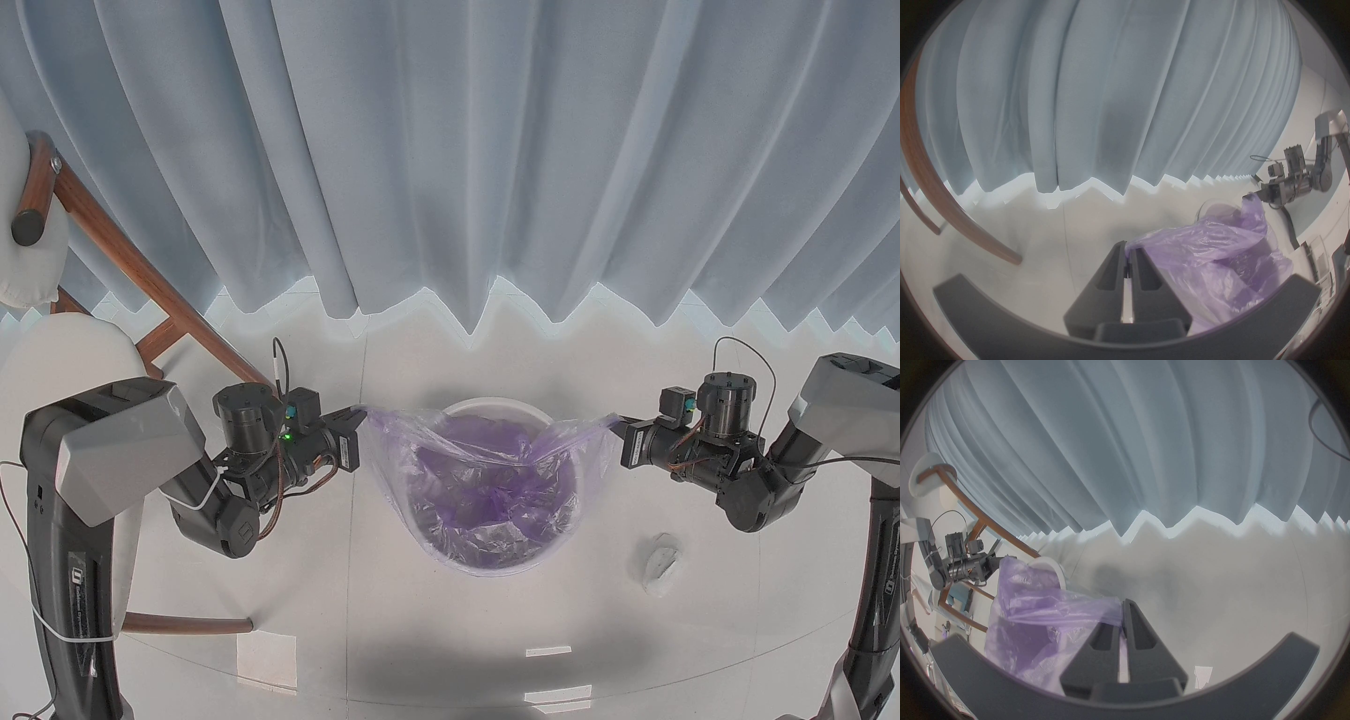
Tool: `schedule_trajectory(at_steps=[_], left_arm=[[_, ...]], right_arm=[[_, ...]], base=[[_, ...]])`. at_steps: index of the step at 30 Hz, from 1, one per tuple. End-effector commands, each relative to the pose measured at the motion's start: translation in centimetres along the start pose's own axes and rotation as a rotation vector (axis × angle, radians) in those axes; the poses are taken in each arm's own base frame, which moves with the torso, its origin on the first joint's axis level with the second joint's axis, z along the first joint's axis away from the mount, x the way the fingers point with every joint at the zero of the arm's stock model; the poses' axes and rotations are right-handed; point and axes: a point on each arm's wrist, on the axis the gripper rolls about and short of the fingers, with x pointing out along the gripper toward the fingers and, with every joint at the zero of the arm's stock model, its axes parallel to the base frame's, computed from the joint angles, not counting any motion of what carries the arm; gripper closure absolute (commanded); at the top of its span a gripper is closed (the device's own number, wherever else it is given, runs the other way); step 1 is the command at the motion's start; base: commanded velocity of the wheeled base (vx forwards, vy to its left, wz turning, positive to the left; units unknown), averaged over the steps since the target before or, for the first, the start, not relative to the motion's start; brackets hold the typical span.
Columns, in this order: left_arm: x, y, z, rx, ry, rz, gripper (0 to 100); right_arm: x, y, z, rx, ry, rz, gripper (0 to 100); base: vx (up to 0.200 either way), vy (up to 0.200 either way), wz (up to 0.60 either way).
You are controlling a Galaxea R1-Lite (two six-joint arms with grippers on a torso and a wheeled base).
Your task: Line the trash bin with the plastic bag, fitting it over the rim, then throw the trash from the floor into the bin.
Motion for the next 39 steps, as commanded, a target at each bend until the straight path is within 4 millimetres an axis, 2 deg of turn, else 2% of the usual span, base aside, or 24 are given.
schedule_trajectory(at_steps=[1, 5, 8, 10, 12, 14, 19, 28, 29, 32, 33, 35, 36, 37, 39], left_arm=[[0.6, -0.6, 0.2, -0.046, -0.011, -0.017, 100], [0.9, -0.7, 0.4, -0.103, -0.022, -0.024, 100], [1.6, -1.0, -0.1, -0.179, -0.03, -0.032, 100], [1.7, -1.1, 0.0, -0.192, -0.032, -0.032, 100], [1.6, -1.4, 0.3, -0.223, -0.036, -0.042, 100], [1.6, -1.5, 0.5, -0.226, -0.038, -0.044, 100], [-0.1, -2.0, 0.0, -0.234, 0.011, -0.034, 100], [-2.8, -2.2, -1.9, -0.229, 0.055, -0.01, 100], [-2.9, -2.2, -1.8, -0.228, 0.041, -0.011, 0], [-3.4, -2.3, -1.8, -0.222, 0.011, -0.008, 0], [-4.3, -2.5, -2.0, -0.218, -0.007, -0.012, 0], [-5.0, -2.6, -2.1, -0.219, 0.005, -0.012, 0], [-6.3, -2.8, -1.5, -0.226, 0.018, -0.011, 0], [-6.5, -2.8, -1.5, -0.228, 0.02, -0.01, 0], [-8.6, -3.2, -1.0, -0.254, 0.051, -0.005, 0]], right_arm=[[1.0, -0.3, -0.1, 0.014, -0.022, 0.004, 100], [1.5, -0.4, 0.0, 0.039, -0.051, 0.009, 100], [1.9, -0.5, 0.3, 0.133, -0.078, 0.02, 100], [1.9, -0.5, 0.4, 0.163, -0.082, 0.022, 100], [1.8, -0.3, 1.2, 0.276, -0.103, 0.033, 100], [1.7, -0.3, 1.4, 0.295, -0.106, 0.035, 100], [0.4, -0.9, 1.4, 0.328, -0.09, 0.011, 100], [-1.7, -1.8, -0.9, 0.255, -0.008, -0.048, 100], [-2.0, -1.7, -1.0, 0.25, -0.004, -0.049, 0], [-3.1, -1.3, -0.9, 0.254, 0.004, -0.047, 0], [-4.4, -0.8, -0.7, 0.258, 0.011, -0.035, 0], [-4.9, -0.5, -0.7, 0.26, 0.02, -0.021, 0], [-5.9, -0.2, -0.6, 0.262, 0.025, 0.009, 0], [-6.0, -0.1, -0.6, 0.262, 0.024, 0.013, 0], [-7.4, -0.2, -0.4, 0.268, 0.022, 0.052, 0]], base=[[0.0, 0.0, 0.0], [0.0, 0.0, 0.0], [0.0, 0.0, 0.0], [0.0, 0.0, 0.0], [0.0, 0.0, 0.0], [0.0, 0.0, 0.0], [0.0, 0.0, 0.0], [0.0, 0.0, 0.0], [0.0, 0.0, 0.0], [0.0, 0.0, 0.0], [0.0, 0.0, 0.0], [0.0, 0.0, 0.0], [0.0, 0.0, 0.0], [0.0, 0.0, 0.0], [0.0, 0.0, 0.0]])
